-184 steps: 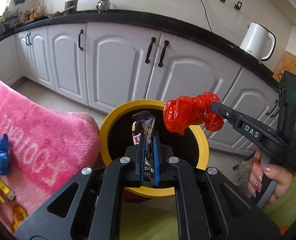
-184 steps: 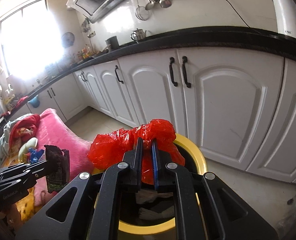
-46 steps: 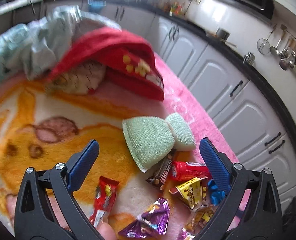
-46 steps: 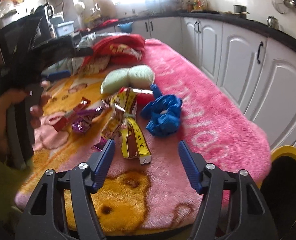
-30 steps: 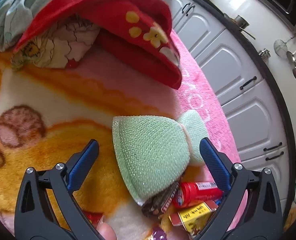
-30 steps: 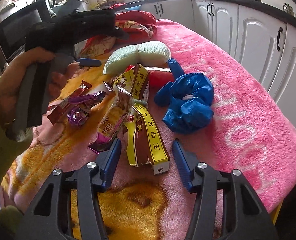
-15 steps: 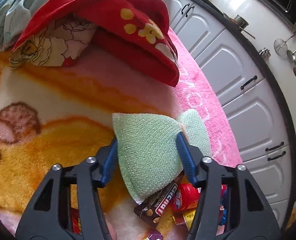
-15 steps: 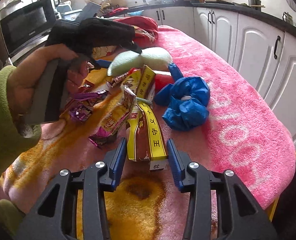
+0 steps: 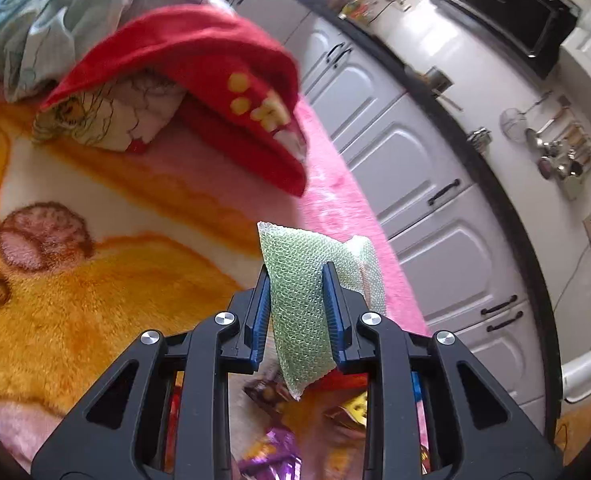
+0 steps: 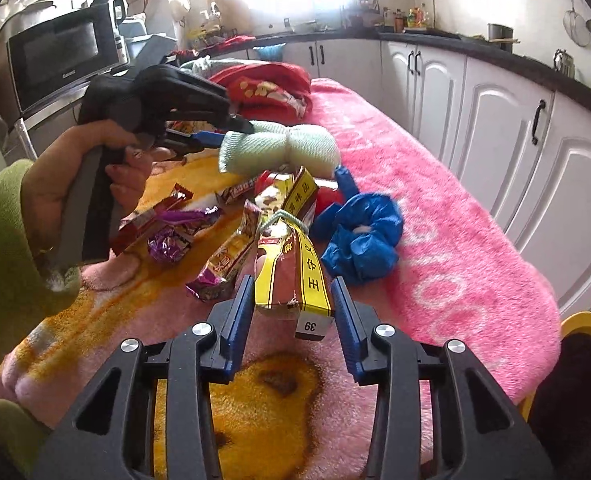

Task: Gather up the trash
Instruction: 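Grasp the green sponge with the left tool while the right tool grasps a yellow-brown wrapper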

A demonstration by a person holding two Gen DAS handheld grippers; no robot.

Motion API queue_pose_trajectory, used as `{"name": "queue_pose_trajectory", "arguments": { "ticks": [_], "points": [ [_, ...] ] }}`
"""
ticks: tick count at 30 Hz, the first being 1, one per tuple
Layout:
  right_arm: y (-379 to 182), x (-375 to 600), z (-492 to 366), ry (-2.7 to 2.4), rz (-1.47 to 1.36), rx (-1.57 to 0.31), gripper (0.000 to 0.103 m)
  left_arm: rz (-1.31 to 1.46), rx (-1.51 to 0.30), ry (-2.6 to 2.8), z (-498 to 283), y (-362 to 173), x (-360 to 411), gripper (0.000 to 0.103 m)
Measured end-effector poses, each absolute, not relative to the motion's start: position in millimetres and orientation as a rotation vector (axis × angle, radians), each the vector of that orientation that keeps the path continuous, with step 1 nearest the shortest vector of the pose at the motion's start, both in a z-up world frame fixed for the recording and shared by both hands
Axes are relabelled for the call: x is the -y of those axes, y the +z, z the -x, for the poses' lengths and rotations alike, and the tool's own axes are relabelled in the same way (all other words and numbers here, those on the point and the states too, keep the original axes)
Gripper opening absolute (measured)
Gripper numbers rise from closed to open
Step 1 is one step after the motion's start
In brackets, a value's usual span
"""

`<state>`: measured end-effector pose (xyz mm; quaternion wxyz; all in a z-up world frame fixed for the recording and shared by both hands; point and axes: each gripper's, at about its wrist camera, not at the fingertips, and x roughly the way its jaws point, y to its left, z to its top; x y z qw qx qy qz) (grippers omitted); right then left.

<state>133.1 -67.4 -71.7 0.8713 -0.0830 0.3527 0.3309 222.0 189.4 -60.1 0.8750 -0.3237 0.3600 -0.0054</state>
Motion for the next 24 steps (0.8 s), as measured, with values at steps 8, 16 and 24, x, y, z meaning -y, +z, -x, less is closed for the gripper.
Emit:
{"name": "queue_pose_trajectory", "arguments": {
  "ticks": [8,16,24],
  "points": [
    [-56,75,-126,0.680,0.184,-0.676,0.037,0.595,-0.622,-0.030,-180,-21,-172,0.018],
    [-37,88,-115,0.710,0.132,-0.666,0.036,0.556,-0.554,-0.038,-141,-1,-161,0.018],
    [-27,101,-101,0.718,0.118,-0.668,0.036,0.484,-0.503,-0.049,-111,16,-147,0.018]
  ]
}}
